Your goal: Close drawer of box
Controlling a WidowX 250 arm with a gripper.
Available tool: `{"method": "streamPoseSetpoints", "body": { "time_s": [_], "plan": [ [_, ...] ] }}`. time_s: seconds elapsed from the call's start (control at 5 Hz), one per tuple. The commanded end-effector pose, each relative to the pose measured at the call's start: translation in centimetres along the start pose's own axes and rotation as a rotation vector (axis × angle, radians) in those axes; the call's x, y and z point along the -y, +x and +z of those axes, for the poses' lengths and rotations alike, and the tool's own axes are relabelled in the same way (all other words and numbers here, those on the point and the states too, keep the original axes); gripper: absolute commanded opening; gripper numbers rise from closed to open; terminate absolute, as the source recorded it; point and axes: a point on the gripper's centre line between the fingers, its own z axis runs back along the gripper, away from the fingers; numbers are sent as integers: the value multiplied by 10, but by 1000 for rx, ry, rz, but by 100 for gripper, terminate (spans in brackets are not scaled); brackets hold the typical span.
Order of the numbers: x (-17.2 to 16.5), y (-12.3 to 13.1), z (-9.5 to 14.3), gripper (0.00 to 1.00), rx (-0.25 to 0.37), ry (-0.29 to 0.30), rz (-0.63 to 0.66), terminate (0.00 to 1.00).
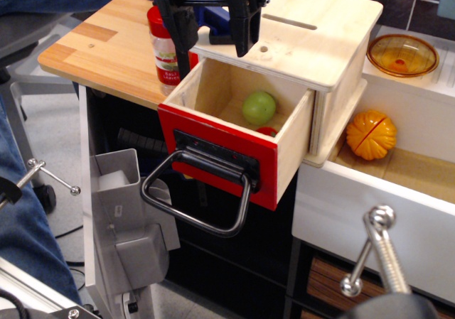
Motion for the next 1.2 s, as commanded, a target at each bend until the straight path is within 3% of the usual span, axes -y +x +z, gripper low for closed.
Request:
{"method": "streamPoseSetpoints", "body": {
  "time_s": [0.0,0.2,0.4,0.6,0.8,1.0],
  "plan": [
    [0,0,0,100,0,0,0,0],
    [-3,-44,2,100,-50,0,-58,0],
    [-7,-79,-6,100,-59,5,-93,0],
    [-10,-91,-17,100,-54,21,-105,0],
    [-8,-93,-45,100,23,65,-41,0],
    [-7,-84,-58,100,77,105,-36,0]
  ]
}}
